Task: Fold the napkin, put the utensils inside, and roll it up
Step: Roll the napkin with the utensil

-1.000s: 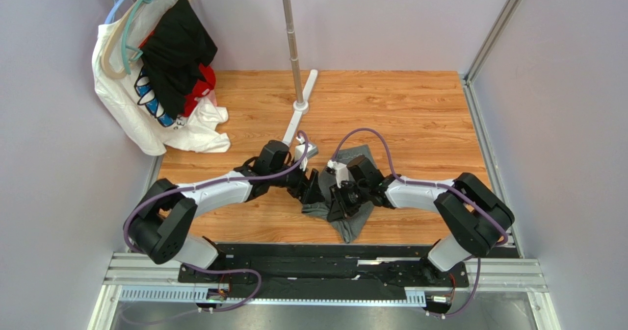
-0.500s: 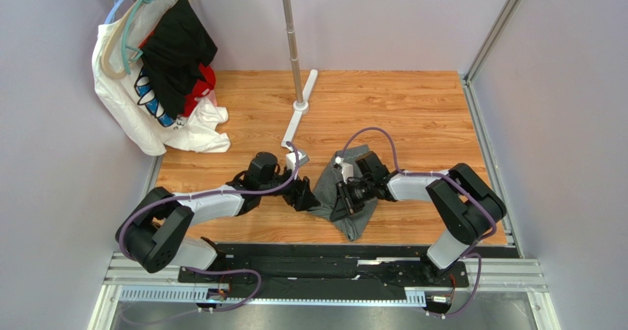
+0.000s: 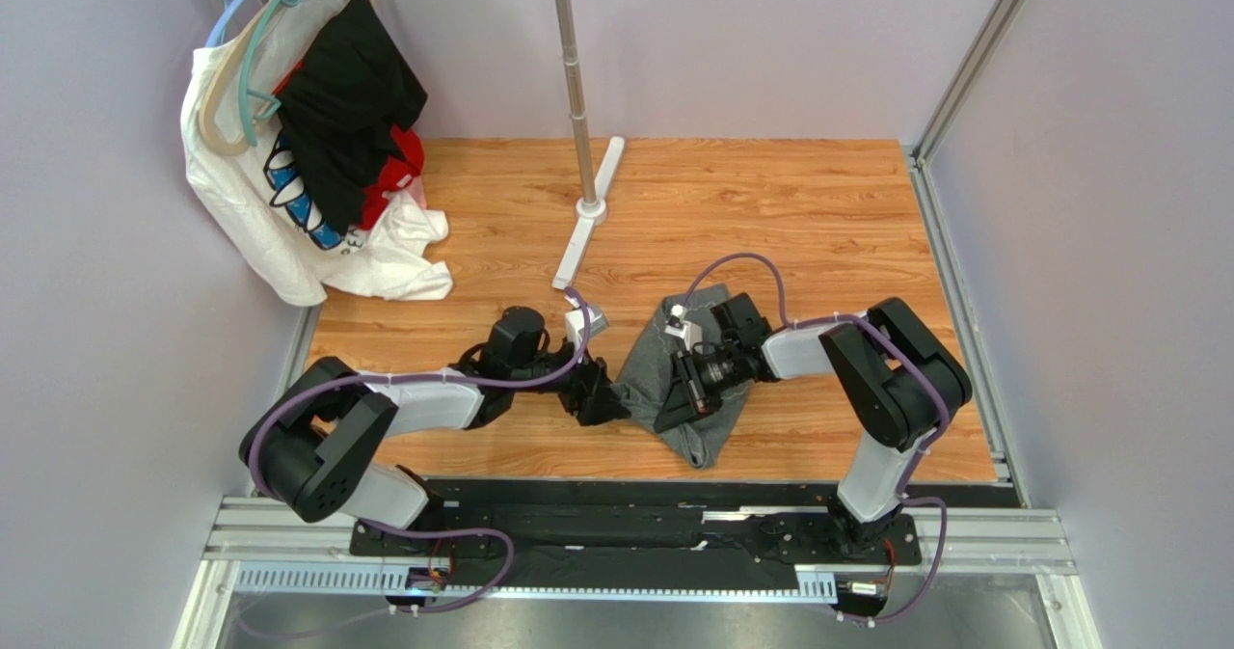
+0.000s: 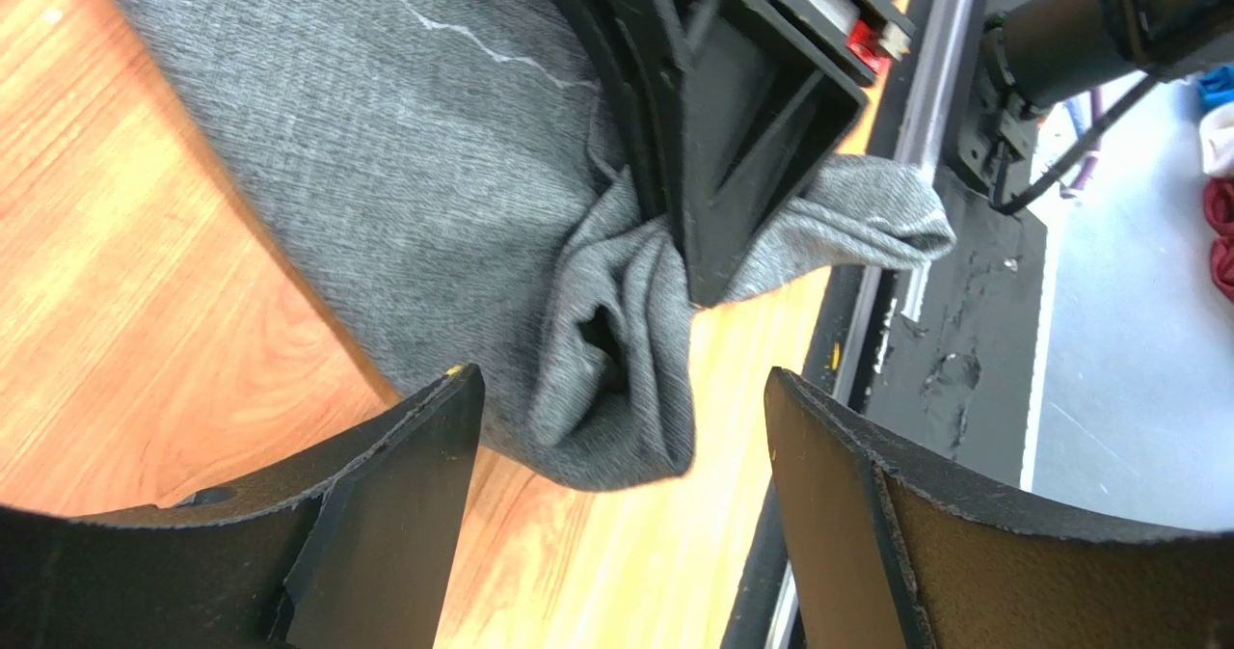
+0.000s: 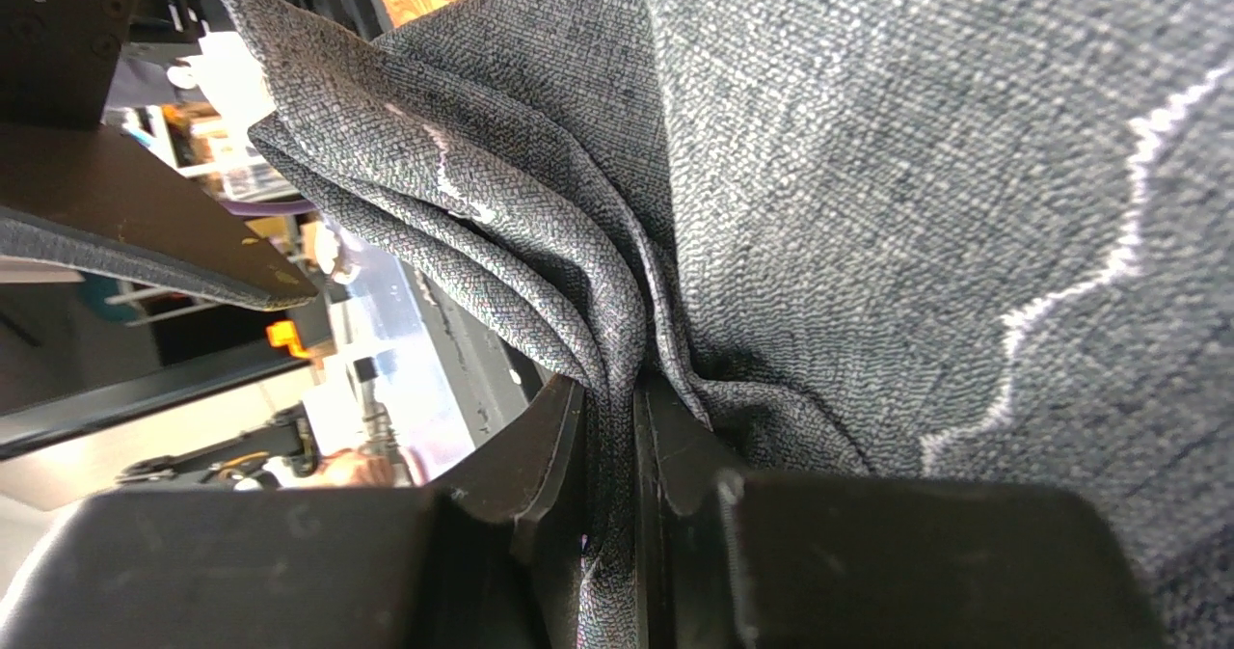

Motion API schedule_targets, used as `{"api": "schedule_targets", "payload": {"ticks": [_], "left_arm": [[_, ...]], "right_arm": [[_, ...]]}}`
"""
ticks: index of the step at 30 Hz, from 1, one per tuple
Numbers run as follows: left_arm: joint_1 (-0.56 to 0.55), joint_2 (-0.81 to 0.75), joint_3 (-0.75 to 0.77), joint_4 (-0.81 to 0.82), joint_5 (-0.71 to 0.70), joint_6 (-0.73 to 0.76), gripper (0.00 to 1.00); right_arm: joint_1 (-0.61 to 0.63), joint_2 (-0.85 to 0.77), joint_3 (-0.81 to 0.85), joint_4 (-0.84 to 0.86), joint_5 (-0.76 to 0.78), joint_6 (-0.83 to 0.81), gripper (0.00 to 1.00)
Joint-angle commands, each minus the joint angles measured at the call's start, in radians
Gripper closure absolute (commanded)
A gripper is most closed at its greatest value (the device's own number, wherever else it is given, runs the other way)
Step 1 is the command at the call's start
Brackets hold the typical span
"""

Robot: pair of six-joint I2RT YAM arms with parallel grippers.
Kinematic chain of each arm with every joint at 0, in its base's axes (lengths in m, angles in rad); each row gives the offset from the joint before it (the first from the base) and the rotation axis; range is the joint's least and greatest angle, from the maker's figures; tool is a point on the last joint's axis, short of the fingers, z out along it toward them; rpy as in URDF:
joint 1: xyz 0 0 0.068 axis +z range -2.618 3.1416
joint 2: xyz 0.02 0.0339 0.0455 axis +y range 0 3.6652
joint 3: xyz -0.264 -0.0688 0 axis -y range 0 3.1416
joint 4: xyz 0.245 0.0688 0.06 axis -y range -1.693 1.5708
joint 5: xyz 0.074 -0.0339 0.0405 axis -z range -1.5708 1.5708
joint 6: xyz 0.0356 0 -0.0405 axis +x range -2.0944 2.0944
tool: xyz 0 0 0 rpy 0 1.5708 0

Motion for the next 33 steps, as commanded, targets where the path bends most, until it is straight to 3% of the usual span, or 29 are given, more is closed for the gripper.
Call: {"api": "schedule_targets", "payload": {"ticks": [1, 9, 16, 19, 26, 33], "left_arm": [[-0.005, -0.011, -0.012, 0.076, 0.046, -0.004, 0.2], [-0.074, 0.041, 0.024, 0.012, -0.012, 0.028, 0.24], [-0.083, 0.068, 0.053, -0.016, -0.058, 0.042, 0.39], [-0.083, 0.072, 0.062, -0.015, -0.084, 0.048, 0.41], [-0.083, 0.061, 0.071, 0.001, -0.1, 0.06, 0.38], [-0.084, -0.001, 0.031, 0.002, -0.166, 0.1, 0.26]], "right_arm": [[-0.042, 0.057, 0.006, -0.042, 0.064, -0.015, 1.0], [-0.048, 0.07, 0.017, -0.045, 0.058, -0.015, 1.0], [-0.047, 0.083, 0.021, -0.048, 0.051, -0.015, 1.0], [-0.048, 0.086, 0.021, -0.048, 0.045, -0.016, 1.0], [-0.048, 0.089, 0.023, -0.048, 0.035, -0.018, 1.0], [-0.047, 0.093, 0.024, -0.05, 0.032, -0.019, 1.0]]}}
